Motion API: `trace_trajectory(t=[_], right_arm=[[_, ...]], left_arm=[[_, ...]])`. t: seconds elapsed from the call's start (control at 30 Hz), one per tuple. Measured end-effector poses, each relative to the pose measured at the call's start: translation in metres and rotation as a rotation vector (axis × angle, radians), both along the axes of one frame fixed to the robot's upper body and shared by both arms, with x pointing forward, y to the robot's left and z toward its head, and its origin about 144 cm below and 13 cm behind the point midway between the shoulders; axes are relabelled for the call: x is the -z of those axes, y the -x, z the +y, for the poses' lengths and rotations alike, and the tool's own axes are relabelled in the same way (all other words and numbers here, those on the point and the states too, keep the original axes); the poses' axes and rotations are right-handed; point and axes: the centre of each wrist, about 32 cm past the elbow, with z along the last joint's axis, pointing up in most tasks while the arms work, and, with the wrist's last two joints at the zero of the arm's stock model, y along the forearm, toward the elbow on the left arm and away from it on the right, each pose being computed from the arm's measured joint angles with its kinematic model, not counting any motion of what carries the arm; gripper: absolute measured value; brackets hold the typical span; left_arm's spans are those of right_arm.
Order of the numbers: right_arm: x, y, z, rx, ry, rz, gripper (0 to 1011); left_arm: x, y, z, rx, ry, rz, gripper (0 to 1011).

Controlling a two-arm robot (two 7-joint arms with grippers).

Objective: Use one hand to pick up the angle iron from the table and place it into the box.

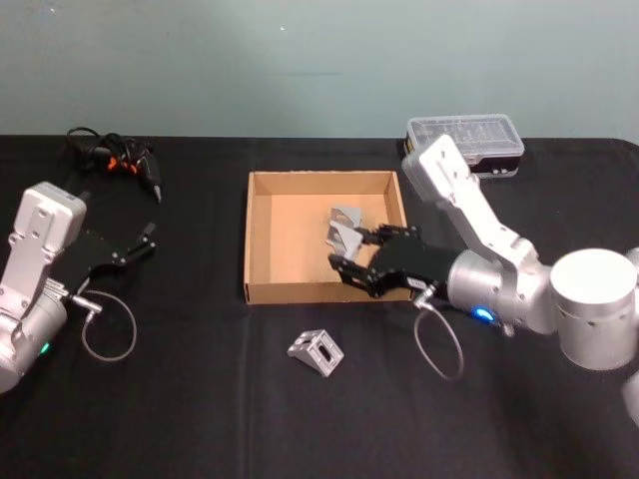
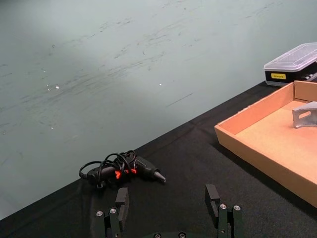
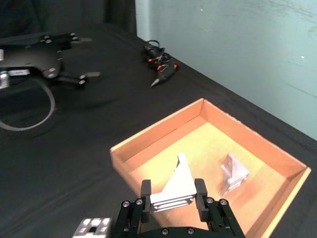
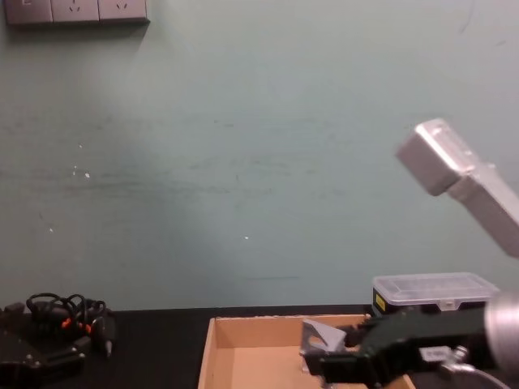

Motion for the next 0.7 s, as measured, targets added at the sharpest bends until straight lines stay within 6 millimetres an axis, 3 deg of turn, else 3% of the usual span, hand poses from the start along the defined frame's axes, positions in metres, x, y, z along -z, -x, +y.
trace_trajectory(t=[0.3, 0.7], right_arm=[[0.006, -0.031, 0.019, 0.04, 0.027, 0.008, 530], [0.012, -0.052, 0.03, 0.065, 0.055, 0.027, 530]], left_arm=[[0.0, 0.0, 0.0, 0.0, 0.0, 0.0, 1011], [0.0, 0.0, 0.0, 0.0, 0.0, 0.0, 1011]])
